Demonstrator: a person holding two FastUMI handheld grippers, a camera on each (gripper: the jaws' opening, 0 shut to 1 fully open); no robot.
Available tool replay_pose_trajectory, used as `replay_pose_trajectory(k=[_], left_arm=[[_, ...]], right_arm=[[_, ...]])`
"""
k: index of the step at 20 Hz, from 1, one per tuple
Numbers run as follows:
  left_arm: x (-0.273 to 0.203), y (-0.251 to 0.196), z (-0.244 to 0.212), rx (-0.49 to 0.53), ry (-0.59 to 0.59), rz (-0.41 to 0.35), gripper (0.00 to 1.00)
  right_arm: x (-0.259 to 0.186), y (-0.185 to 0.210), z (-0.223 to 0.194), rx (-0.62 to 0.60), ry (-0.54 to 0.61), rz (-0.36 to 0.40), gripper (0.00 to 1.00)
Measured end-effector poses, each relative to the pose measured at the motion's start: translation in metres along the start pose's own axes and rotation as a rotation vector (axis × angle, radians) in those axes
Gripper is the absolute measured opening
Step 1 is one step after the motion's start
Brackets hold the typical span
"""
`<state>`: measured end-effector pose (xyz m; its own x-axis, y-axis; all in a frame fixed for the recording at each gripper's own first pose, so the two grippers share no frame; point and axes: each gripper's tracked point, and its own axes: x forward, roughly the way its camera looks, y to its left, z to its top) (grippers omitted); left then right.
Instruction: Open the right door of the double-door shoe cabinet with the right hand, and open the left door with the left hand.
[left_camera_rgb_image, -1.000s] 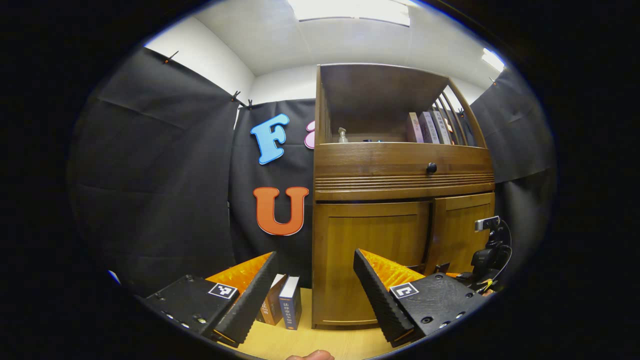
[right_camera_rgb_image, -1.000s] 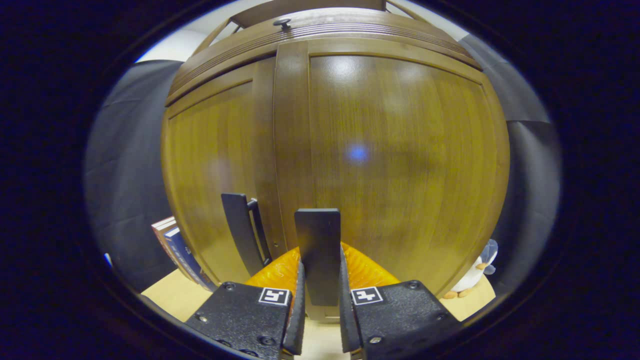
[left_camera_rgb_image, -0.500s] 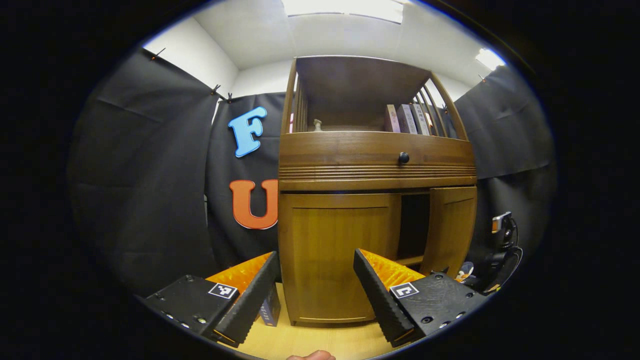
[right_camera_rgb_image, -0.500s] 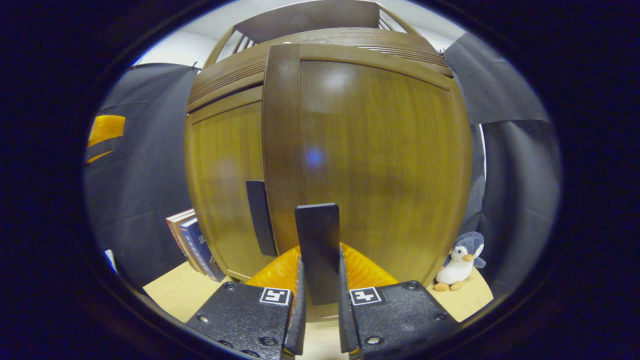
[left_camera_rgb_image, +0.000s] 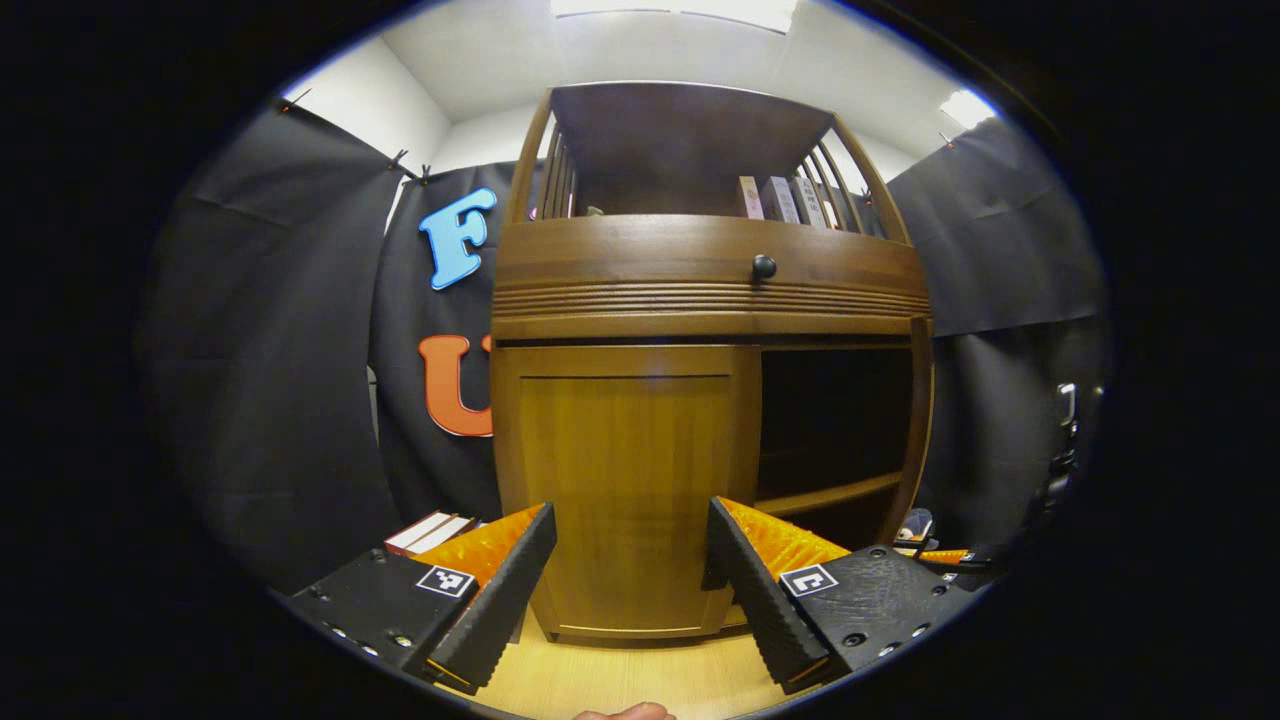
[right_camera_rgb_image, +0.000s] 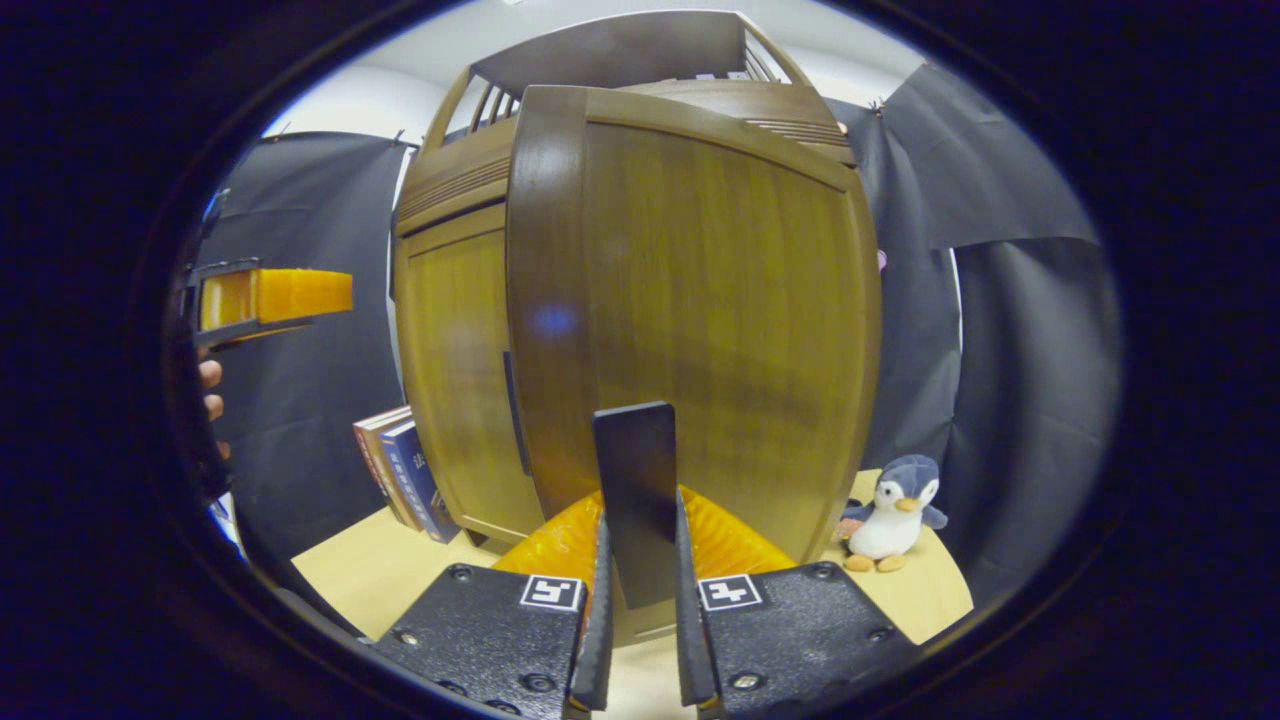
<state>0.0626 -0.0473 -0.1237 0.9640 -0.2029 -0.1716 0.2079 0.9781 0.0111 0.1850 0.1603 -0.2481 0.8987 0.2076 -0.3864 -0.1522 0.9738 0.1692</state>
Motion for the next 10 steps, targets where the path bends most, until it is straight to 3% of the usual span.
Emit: replay_pose_trajectory(k=[3,10], left_arm=[[0.02,-0.028,-0.027,-0.001,0.032,-0.057,0.95],[0.058,-0.062,-0.068,0.014,0.119,-0.106,0.95]], right_arm=[[0.002,-0.003,-0.002,0.012,-0.005,-0.023,0.29],[0.006,-0.004,-0.004,0.024,-0.02,-0.082,0.27]])
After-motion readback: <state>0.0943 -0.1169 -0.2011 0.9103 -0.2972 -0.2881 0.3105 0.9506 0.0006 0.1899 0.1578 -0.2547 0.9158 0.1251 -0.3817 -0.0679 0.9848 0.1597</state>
